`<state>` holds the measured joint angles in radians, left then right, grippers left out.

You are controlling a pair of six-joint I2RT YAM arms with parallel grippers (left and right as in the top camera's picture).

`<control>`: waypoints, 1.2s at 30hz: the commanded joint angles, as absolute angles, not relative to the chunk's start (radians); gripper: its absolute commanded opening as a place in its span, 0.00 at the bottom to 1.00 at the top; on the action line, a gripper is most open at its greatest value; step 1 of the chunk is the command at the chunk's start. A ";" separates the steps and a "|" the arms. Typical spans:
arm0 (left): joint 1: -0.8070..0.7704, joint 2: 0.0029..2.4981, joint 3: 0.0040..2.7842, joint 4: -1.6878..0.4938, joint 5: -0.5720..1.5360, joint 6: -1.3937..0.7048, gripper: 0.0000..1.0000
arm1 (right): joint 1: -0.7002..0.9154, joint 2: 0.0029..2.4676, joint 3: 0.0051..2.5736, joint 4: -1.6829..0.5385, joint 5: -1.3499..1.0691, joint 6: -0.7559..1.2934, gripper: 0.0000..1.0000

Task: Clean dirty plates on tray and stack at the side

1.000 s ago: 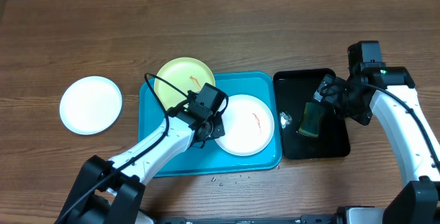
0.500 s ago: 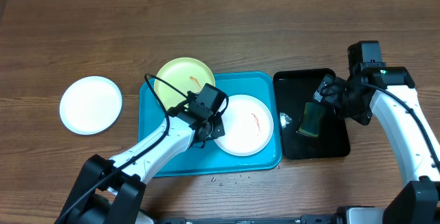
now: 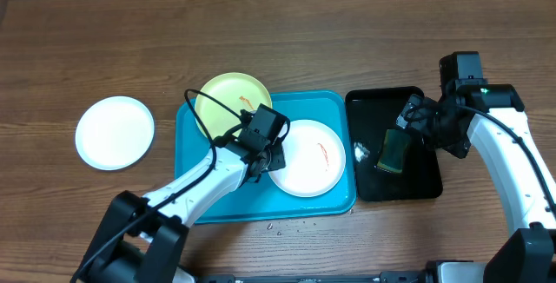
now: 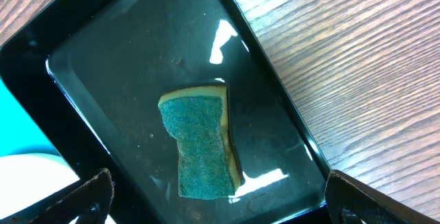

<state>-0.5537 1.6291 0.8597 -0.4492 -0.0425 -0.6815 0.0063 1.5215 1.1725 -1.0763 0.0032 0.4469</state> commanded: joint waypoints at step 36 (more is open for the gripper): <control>-0.548 1.702 0.849 -0.453 0.000 -0.687 0.13 | 0.134 1.521 1.029 -0.965 -0.021 0.389 0.87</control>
<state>-0.5491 1.6791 0.8619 -0.4416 -0.0036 -0.6807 0.1196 1.5211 1.0863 -0.9939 -0.0708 0.3920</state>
